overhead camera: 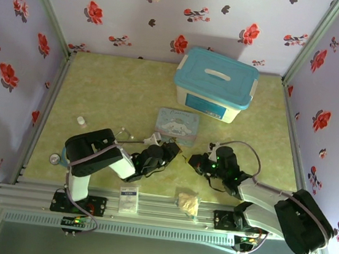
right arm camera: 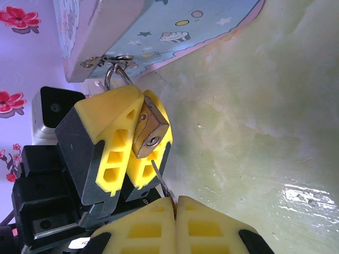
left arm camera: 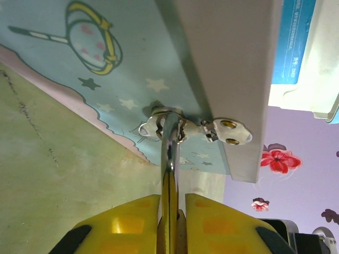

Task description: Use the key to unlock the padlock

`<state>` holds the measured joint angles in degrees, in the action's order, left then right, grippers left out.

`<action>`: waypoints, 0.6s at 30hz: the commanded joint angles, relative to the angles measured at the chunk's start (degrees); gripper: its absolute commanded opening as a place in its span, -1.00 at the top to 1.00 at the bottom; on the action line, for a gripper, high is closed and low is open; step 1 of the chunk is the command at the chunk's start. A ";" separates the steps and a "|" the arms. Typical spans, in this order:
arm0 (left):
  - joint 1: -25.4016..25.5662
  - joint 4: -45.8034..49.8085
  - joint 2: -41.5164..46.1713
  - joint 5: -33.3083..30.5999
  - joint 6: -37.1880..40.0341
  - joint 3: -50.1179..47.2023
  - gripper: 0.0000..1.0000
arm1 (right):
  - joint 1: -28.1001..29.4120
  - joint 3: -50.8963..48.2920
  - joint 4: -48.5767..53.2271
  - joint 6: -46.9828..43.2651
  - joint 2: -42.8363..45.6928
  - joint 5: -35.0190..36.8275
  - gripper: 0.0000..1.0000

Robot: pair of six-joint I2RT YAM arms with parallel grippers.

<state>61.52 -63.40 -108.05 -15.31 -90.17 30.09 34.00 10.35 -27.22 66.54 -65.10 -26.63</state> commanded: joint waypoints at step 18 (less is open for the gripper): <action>0.40 -4.06 -1.19 -2.22 -0.59 0.73 1.00 | -0.42 2.38 -2.57 -1.50 -3.72 -0.73 1.00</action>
<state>61.63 -63.44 -108.18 -15.51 -91.00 30.09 34.00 11.75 -29.19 66.39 -68.75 -27.05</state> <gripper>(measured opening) 0.142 0.052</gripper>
